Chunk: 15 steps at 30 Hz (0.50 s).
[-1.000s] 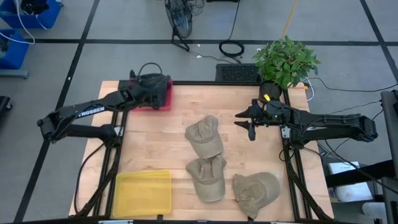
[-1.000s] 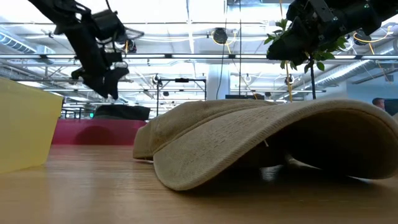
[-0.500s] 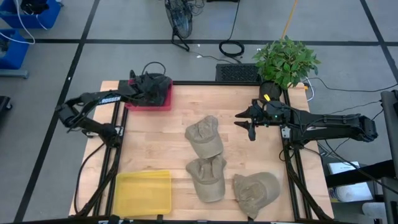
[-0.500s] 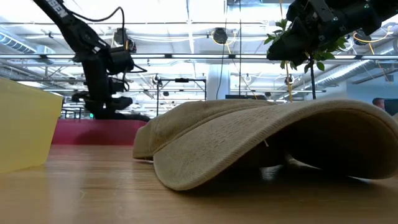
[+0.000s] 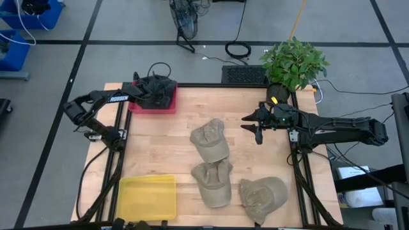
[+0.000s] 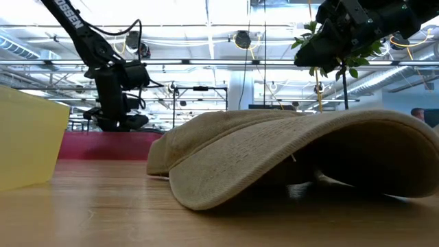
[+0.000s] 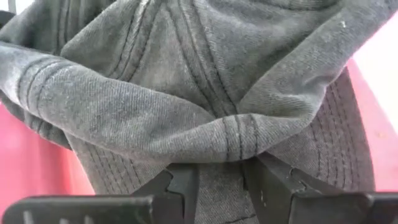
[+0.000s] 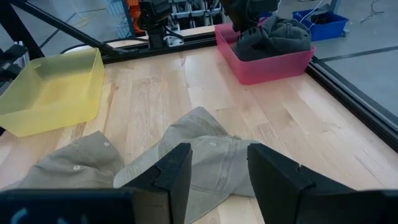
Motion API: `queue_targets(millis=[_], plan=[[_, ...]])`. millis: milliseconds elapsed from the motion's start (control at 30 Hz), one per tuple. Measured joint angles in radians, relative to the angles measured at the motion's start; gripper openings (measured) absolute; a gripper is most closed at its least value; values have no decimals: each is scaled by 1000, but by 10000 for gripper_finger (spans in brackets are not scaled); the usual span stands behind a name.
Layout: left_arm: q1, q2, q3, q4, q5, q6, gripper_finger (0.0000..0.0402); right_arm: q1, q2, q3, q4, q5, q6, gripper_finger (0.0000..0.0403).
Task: Pick & Place hat
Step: Put the black cap into the red bin, then put the top left brown cap into the yellow bin
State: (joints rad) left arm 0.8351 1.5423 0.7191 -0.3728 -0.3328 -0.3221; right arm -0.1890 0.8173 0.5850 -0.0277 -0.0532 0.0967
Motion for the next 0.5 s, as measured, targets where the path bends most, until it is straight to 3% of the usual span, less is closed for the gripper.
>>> queue_targets(millis=[167, 500], plan=[[-20, -80, -10, 10, 3, 28, 127, 0, 0, 0, 0, 0, -1, 141], [-82, -426, -12, -41, 2, 46, 127, 0, 0, 0, -1, 0, -4, 141]])
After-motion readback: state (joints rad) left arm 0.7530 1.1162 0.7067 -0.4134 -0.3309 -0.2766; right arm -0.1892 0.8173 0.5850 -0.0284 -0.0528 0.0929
